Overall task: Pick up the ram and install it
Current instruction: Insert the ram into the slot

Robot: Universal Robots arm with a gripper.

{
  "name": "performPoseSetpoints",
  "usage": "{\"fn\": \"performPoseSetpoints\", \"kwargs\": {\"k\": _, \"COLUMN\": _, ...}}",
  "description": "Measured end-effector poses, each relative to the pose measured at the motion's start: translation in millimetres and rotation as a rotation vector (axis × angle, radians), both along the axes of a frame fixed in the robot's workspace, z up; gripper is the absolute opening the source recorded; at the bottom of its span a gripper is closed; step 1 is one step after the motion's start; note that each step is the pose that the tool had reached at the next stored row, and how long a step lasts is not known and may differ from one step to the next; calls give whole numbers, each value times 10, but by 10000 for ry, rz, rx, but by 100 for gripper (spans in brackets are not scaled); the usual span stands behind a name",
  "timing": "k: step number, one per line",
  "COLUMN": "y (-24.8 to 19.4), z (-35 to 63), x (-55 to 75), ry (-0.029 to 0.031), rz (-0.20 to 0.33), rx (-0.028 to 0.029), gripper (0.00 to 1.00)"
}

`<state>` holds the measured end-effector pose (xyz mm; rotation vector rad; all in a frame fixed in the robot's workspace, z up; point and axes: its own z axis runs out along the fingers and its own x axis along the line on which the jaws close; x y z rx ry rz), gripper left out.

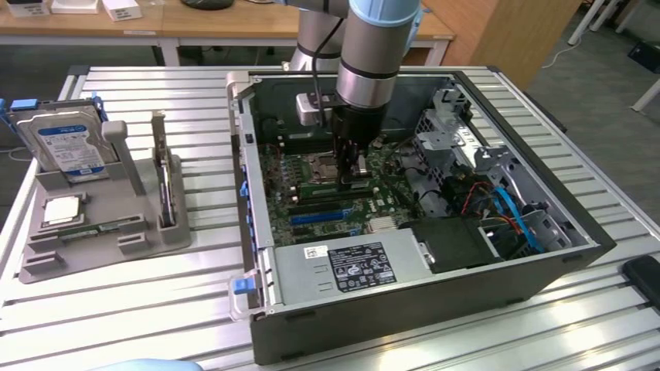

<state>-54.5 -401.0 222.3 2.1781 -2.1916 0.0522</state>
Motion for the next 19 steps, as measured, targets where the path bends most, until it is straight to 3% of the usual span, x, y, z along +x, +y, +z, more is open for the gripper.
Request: {"fn": "performPoseSetpoints", "kwargs": {"k": 19, "y": 17, "z": 1, "x": 4, "ry": 17, "rz": 3, "rx": -63, "gripper": 13}}
